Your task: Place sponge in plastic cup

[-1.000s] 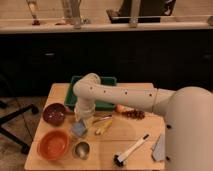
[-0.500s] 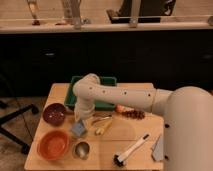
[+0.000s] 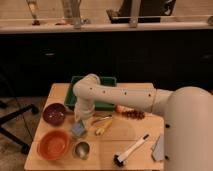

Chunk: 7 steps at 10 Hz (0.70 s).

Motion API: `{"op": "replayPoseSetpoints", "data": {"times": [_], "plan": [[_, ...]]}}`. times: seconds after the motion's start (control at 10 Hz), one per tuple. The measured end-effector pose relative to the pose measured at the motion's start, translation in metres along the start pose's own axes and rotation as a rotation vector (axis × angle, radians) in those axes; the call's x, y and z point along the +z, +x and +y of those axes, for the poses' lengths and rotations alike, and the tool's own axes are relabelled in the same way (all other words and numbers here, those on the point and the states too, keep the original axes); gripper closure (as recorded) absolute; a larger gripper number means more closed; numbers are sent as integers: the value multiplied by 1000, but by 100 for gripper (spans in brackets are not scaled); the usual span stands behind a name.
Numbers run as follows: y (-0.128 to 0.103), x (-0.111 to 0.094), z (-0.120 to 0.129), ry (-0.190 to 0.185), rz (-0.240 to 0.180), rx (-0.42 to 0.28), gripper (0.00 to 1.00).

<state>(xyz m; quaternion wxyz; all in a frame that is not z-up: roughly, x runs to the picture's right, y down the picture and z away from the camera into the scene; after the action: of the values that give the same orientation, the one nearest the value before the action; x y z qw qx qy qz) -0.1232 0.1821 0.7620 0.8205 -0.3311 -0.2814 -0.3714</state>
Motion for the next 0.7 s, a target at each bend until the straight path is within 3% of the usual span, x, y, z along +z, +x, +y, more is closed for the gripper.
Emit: {"op": "replayPoseSetpoints", "data": {"times": [0.3, 0.7], "plan": [[2, 1, 1, 2, -27, 2, 24], [2, 3, 1, 4, -38, -2, 20]]}}
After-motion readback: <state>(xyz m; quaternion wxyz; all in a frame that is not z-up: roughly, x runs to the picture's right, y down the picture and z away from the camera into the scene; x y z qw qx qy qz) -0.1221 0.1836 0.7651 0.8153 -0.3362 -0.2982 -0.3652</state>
